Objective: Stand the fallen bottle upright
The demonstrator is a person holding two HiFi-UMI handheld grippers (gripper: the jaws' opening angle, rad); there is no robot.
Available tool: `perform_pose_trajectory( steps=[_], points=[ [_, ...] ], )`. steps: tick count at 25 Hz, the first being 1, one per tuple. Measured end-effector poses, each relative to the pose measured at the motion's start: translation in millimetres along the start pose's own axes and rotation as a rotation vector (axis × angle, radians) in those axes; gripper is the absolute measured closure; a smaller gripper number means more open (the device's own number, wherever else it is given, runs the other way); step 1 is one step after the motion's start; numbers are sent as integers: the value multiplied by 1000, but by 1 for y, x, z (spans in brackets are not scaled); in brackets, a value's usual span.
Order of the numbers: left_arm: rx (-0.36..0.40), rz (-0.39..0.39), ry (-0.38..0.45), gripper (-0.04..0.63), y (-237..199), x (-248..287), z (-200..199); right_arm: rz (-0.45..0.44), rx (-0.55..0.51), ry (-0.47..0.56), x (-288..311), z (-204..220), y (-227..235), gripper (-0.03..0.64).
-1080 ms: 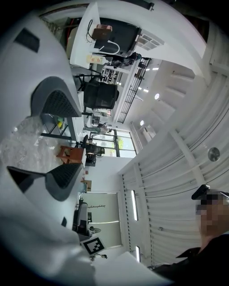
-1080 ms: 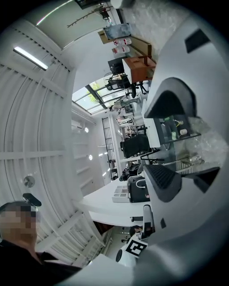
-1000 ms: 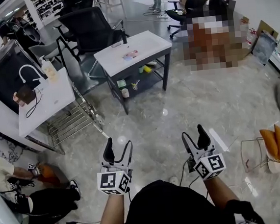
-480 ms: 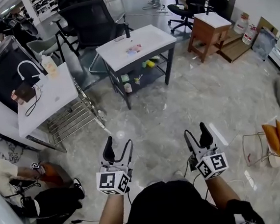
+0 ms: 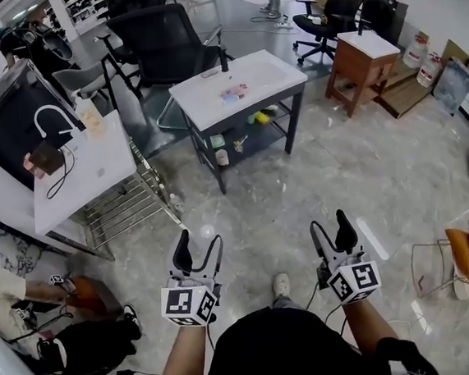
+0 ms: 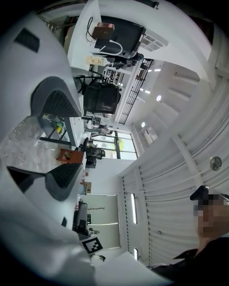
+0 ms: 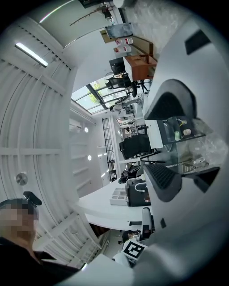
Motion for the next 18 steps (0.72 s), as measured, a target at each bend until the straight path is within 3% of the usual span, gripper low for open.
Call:
perform_pose_trajectory(
  steps=[12,18],
  points=[
    [-4,-84,-9,272,23,102,-7,-70,9,-15,90,-33,94,304],
    [-13,-105,-21,272,36,148,-2,-53,28,-5,109,-42,145,305]
  ],
)
Point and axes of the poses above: the fingertips, and each gripper's own axes: x forward along the fingers, y to its right, z out of its underside, the point moved 7 cm from there along -x, backward along the fingers, and after that the axes turned 8 degrees about x, right-handed, at the moved point
